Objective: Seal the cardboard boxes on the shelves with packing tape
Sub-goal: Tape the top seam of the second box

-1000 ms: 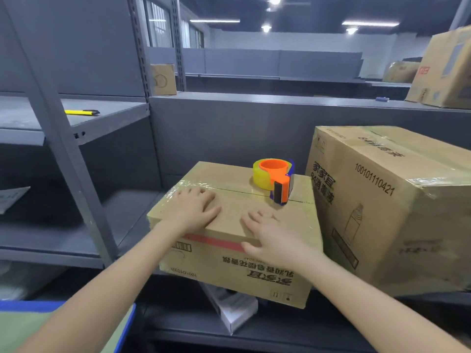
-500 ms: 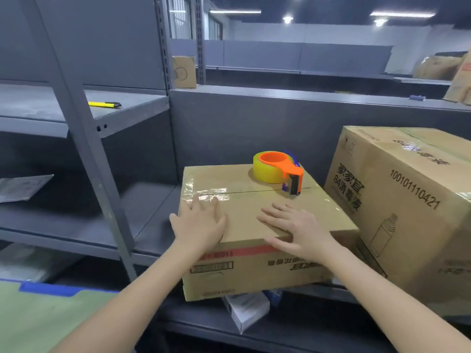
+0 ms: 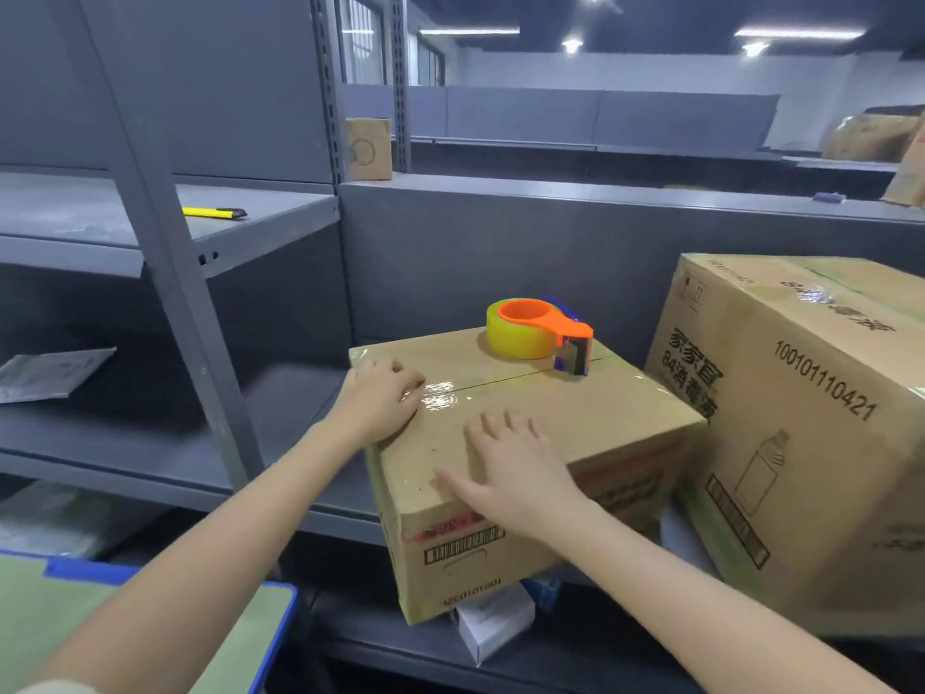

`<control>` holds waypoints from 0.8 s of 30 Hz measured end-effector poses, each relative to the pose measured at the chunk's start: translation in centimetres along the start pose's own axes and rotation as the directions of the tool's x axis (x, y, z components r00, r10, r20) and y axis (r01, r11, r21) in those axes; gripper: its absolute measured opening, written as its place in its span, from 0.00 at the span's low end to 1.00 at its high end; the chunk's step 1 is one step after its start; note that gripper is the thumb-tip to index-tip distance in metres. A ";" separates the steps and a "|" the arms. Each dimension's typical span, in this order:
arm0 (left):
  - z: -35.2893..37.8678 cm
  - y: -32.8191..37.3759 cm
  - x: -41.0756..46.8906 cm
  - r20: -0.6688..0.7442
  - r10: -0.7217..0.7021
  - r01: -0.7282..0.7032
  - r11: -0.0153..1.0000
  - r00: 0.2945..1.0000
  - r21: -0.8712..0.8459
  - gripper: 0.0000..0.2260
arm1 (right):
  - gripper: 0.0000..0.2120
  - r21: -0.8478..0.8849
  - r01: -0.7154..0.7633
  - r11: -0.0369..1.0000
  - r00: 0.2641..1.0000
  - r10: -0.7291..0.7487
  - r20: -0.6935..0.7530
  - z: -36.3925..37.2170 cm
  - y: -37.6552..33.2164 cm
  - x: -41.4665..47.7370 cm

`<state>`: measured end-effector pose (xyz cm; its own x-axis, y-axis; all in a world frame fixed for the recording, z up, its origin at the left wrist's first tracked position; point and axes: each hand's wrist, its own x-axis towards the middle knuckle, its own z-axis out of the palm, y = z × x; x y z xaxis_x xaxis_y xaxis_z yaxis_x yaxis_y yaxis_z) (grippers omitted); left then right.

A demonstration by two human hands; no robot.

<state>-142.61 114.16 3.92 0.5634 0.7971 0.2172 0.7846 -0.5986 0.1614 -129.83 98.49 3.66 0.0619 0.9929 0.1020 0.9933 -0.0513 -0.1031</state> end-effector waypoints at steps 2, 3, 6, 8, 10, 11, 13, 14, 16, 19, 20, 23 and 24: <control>0.2 -0.9 1.8 0.027 0.024 -0.024 1.000 0.999 0.003 0.17 | 0.44 0.030 -0.031 0.999 0.999 0.031 0.021 0.5 -3.7 0.7; 0.4 -1.3 2.6 0.039 0.026 -0.026 1.000 0.999 -0.002 0.17 | 0.45 0.029 -0.038 0.999 0.998 0.036 0.042 0.9 -5.2 1.1; 0.8 -2.2 4.3 0.064 0.032 -0.034 0.999 0.997 0.026 0.18 | 0.42 -0.068 -0.019 0.998 0.994 0.026 0.102 1.6 -7.3 1.8; 1.1 -2.7 4.8 0.084 0.030 -0.034 0.999 0.996 0.040 0.20 | 0.37 -0.112 0.028 0.993 0.995 -0.017 0.103 1.7 -7.0 1.8; 1.6 -3.2 4.8 0.086 0.032 -0.033 0.999 0.996 0.009 0.21 | 0.34 -0.116 0.082 0.990 0.993 -0.071 0.096 1.7 -6.3 1.3; 1.7 -3.3 4.6 0.083 0.033 -0.032 0.999 0.996 -0.007 0.21 | 0.33 -0.119 0.111 0.987 0.990 -0.100 0.095 1.6 -5.8 1.1; 1.7 -3.4 4.0 0.086 0.011 -0.009 1.000 0.996 -0.030 0.22 | 0.32 -0.119 0.180 0.976 0.981 -0.168 0.102 1.4 -4.5 0.7; 1.6 -3.2 3.5 0.088 -0.016 0.019 0.999 0.996 -0.040 0.22 | 0.32 -0.108 0.212 0.971 0.974 -0.201 0.105 1.2 -3.5 0.5; 1.4 -2.4 2.2 0.070 -0.094 0.097 0.994 0.993 -0.041 0.22 | 0.32 -0.068 0.277 0.958 0.956 -0.269 0.113 0.4 -1.0 -0.2; 1.7 -0.1 -0.1 -0.020 -0.184 0.184 0.981 0.983 0.058 0.22 | 0.32 -0.043 0.371 0.928 0.921 -0.362 0.144 -0.9 2.3 -1.3; 1.8 0.7 -0.7 -0.046 -0.199 0.202 0.975 0.979 0.087 0.23 | 0.32 -0.032 0.386 0.922 0.913 -0.376 0.160 -1.1 3.0 -1.6; 1.8 2.5 -2.0 -0.052 -0.208 0.214 0.965 0.977 0.153 0.26 | 0.33 0.020 0.362 0.932 0.914 -0.360 0.190 -1.9 5.0 -2.3; 1.9 3.0 -2.4 -0.060 -0.195 0.203 0.959 0.979 0.198 0.28 | 0.33 0.031 0.337 0.941 0.922 -0.336 0.193 -2.2 5.9 -2.5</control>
<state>-141.13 110.65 2.09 0.3830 0.8923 0.2390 0.9181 -0.3962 0.0080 -123.95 95.43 4.95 -0.2957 0.9532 -0.0624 0.9526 0.2894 -0.0938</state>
